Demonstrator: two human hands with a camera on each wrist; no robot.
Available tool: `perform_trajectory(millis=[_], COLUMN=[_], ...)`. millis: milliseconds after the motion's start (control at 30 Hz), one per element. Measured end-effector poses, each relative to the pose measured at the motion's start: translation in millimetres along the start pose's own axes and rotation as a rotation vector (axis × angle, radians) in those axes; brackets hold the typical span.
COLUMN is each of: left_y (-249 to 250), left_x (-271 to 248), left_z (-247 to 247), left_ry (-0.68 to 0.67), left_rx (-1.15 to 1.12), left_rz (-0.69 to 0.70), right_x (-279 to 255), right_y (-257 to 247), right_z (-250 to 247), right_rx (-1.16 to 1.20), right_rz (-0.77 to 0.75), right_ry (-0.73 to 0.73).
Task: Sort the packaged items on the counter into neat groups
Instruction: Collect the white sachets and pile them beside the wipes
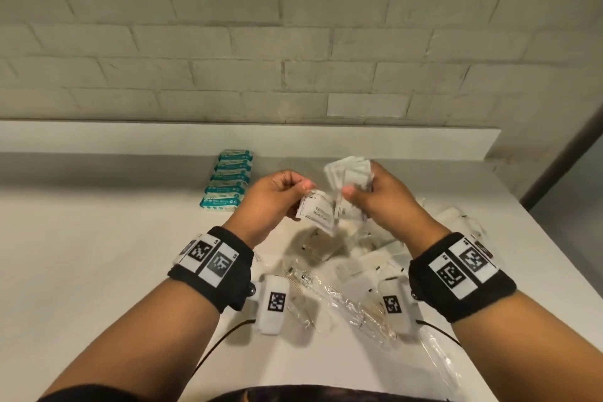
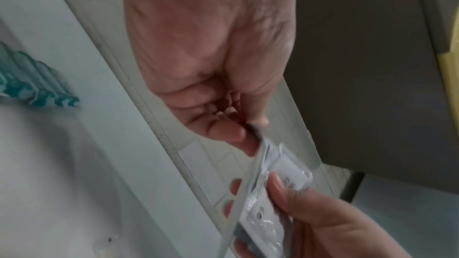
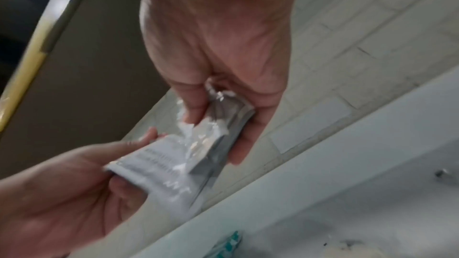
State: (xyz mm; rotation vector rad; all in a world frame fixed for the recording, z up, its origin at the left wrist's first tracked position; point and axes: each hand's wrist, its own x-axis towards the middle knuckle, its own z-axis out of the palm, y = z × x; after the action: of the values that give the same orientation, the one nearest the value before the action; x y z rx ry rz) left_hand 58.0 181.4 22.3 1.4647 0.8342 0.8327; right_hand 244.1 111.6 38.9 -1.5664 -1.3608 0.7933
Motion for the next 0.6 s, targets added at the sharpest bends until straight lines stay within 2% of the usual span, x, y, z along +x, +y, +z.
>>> perform_trajectory(millis=[67,133,200,267,333,400,433,500,533,600], left_y=[3,2,-2,-7,-10,-11,-10,-7,-7,-10], left_x=[0,1,5,9,12,15,16,16,14,7], left_z=[2,7,8,5,1,0,3,12,18,28], left_ry=[-0.015,0.025,0.176,0.359,0.484,0.551,0.552,0.472,0.402,0.216], left_rx=[-0.013,0.012,0.088,0.177,0.16,0.082,0.034,-0.058,-0.097,-0.135], left_rz=[-0.009,-0.004,0.04,0.103,0.143,0.167,0.18,0.188,0.164,0.099], right_x=[6,9,10,9,5,-1,-5,-9,-9,-4], right_y=[3,5,5,5,4,6,5,2,1,-2], right_z=[-3,-3,-6,-9,-9,-2,5,18,22,24], right_rx=[0.064,0.107,0.204,0.441,0.709,0.84,0.848,0.849,0.867,0.927], right_rz=[0.038,0.033,0.041,0.093,0.166,0.256,0.303,0.363,0.359,0.301], right_ry=[0.13,0.193,0.316,0.399,0.354,0.231,0.143,-0.032,-0.076,-0.051])
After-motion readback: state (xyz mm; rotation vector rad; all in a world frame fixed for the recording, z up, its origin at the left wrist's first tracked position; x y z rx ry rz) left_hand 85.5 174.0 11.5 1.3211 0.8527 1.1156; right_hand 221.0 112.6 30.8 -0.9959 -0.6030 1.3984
